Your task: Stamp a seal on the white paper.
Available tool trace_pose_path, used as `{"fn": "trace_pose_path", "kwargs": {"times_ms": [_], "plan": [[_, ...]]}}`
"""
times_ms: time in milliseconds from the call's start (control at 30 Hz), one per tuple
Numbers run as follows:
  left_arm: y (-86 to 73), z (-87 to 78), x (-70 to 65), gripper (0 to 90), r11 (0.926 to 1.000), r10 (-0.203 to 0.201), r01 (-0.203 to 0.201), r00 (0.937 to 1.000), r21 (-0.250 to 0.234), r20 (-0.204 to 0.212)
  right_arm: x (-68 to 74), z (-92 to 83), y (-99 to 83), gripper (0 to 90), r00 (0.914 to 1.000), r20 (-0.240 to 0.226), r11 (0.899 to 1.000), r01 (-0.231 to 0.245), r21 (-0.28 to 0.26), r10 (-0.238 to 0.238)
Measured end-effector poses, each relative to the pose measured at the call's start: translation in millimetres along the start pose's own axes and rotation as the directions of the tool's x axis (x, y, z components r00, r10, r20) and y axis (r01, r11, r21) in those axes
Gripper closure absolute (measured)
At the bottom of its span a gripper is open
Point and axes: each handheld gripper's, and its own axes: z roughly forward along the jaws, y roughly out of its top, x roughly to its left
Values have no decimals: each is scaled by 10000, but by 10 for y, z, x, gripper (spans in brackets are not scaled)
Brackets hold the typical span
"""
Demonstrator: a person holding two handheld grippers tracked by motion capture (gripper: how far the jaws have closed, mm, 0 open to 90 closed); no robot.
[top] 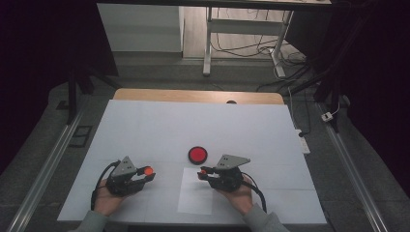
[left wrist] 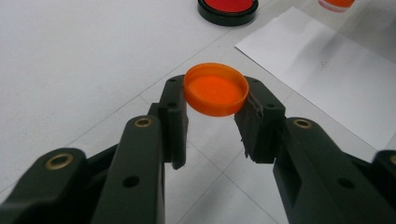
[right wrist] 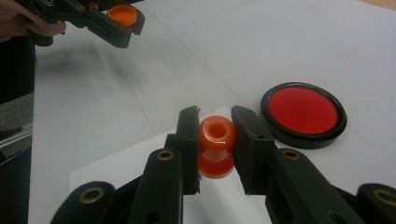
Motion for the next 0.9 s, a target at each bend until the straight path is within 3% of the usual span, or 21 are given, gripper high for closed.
{"fn": "trace_pose_path", "kwargs": {"times_ms": [533, 900], "plan": [[-2, 0, 1, 636, 10000, 18, -18, 10000, 11, 3, 76, 119, -70, 721, 9993, -306, 9986, 215, 488, -200], [-2, -1, -1, 636, 10000, 45, -45, 10000, 35, 14, 78, 166, -100, 721, 9994, -240, 9971, 284, 709, -267]]}}
